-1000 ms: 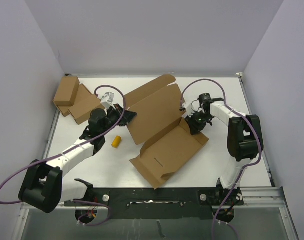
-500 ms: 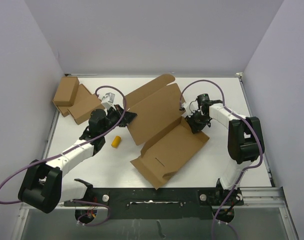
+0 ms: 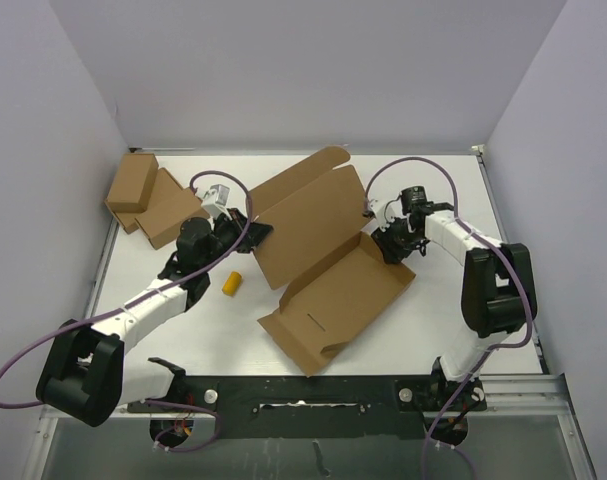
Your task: Fold the paper box
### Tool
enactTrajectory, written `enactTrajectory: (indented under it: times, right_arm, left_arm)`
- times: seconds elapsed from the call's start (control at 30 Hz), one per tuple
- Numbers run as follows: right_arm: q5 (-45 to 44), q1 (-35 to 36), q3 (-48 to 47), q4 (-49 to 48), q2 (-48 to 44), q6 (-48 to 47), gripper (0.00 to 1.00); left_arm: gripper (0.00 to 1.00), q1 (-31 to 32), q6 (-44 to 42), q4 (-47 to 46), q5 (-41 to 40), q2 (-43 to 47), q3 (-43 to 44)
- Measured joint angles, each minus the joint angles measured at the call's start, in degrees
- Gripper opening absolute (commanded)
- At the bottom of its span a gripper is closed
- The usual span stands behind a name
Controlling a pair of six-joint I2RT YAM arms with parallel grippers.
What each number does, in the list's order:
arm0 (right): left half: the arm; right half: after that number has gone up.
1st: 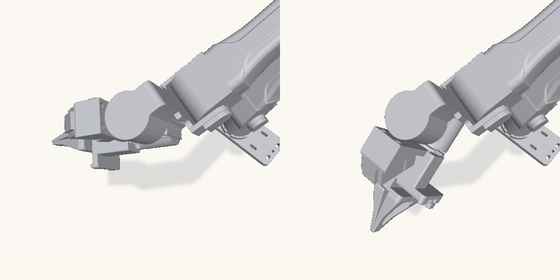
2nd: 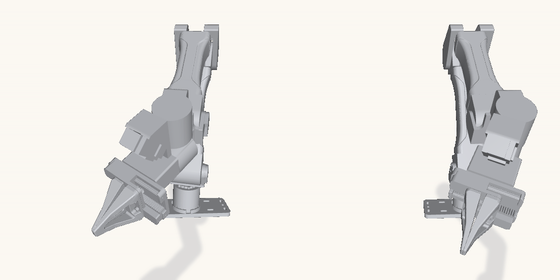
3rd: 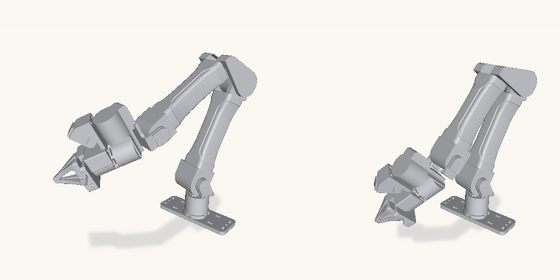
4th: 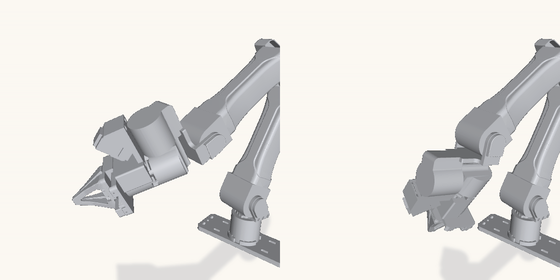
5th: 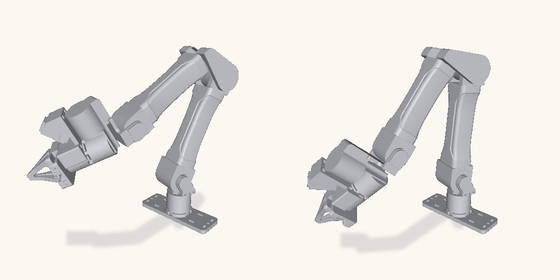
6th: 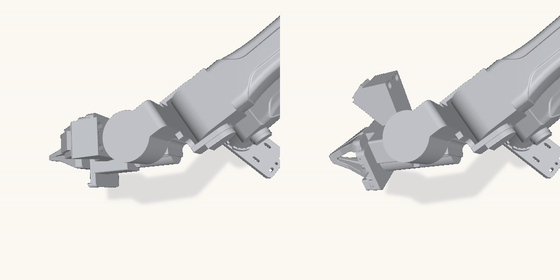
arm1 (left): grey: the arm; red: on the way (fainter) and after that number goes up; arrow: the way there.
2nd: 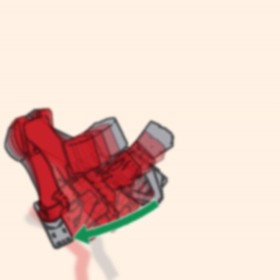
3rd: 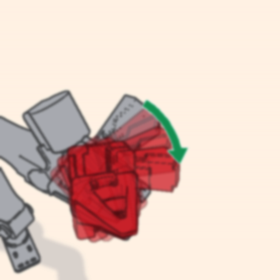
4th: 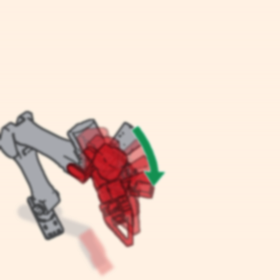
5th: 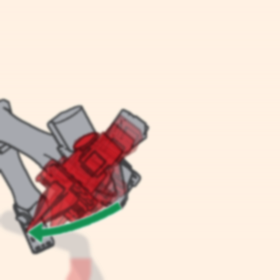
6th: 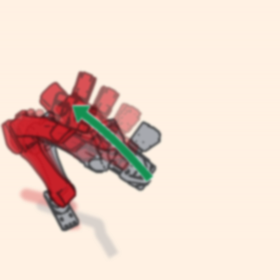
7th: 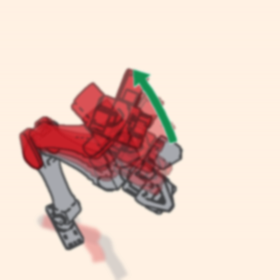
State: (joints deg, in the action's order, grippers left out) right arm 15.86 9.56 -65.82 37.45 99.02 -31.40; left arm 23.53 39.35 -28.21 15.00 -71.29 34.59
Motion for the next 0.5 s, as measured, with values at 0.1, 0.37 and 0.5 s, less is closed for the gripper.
enactTrajectory:
  times: [0.1, 0.37, 0.5]
  right_arm:
    - [-0.17, 0.00, 1.05, -1.90, -0.22, 0.42, 0.36]
    - [-0.24, 1.22, 1.62, -4.63, 1.11, 1.73, 0.34]
    - [-0.76, 2.21, 1.68, -6.01, 2.40, 2.25, 0.18]
  left_arm:
    - [0.00, 0.00, -0.13, -0.09, 0.26, -0.04, 0.26]
    - [0.00, 0.00, -0.17, -0.74, 1.29, -0.90, 1.03]
    - [0.00, 0.00, -0.17, -0.90, 1.53, -0.96, 1.05]
